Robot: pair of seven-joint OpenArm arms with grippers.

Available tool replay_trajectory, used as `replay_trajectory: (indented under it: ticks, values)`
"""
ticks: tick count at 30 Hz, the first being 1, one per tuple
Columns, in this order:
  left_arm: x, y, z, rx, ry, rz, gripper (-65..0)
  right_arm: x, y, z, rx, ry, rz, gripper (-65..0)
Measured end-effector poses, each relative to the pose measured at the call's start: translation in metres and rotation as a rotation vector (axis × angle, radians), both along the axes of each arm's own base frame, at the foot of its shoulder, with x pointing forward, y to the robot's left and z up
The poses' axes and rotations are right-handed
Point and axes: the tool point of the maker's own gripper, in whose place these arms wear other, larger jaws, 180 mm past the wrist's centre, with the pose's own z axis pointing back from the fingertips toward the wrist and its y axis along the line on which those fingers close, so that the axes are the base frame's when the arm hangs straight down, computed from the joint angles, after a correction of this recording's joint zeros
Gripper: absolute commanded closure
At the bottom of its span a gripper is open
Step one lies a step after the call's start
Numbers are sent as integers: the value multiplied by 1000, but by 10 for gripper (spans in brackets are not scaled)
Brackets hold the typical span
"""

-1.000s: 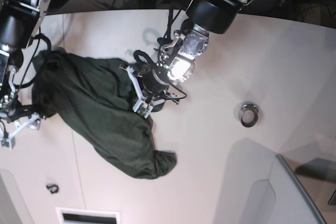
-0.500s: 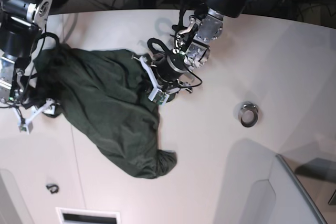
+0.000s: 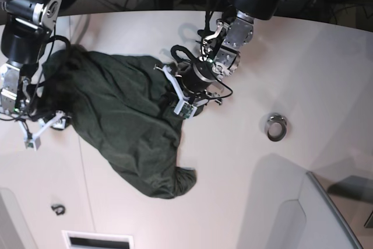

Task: Layout the t-shirt on the table in an organized manner, then fold the t-shirt properly

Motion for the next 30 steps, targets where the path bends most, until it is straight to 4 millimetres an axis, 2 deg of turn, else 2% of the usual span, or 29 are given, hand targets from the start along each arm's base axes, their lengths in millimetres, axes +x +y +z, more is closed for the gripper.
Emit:
replay_trajectory:
  ticks: [4,5,6,9,10,11,12,15,17,21,22,24,25,27,29,30]
  values:
    - [-5,8,-1,-1,-16,4,0,-1,-15,2,-23,0,-16,-479]
    - [-7,10,-2,-3,-17,6,0,-4,-15,0,-23,10,-15,-444]
    - [-9,11,-2,-4,-18,7,0,-5,-13,-2,-18,13,-13,-374]
    - [-10,11,-3,-4,-17,9,0,-5,-9,-3,-10,11,-11,-51]
    - [-10,11,-3,-4,-17,9,0,-5,-8,-4,-7,12,-10,0]
    - [-11,11,-3,-4,-18,10,0,-5,-8,-4,-4,11,-11,-2]
    - [-11,11,-3,-6,-19,10,0,-5,-9,-3,-7,12,-12,-39]
    - [-14,16,-4,-5,-22,10,0,-6,-15,6,-40,3,-6,0]
    - [-20,20,-3,-1,-21,11,0,-9,-24,27,-99,-10,7,-6]
    - [-39,34,4,41,-10,4,0,-10,-40,103,-266,-158,24,-6]
    - [-42,36,8,49,-4,9,0,-13,-38,122,-300,-186,23,-6]
    - [-46,43,15,71,8,32,0,-16,-19,160,-330,-274,52,-6]
    - [-45,46,21,69,4,51,0,-16,-11,178,-340,-314,67,-6]
    - [-38,52,35,82,-9,65,0,-21,-7,210,-387,-365,45,-6]
    - [-25,56,51,96,-35,79,0,-20,-7,226,-406,-395,40,-6]
    - [-18,57,59,95,-53,84,0,-19,-8,222,-401,-372,35,-6]
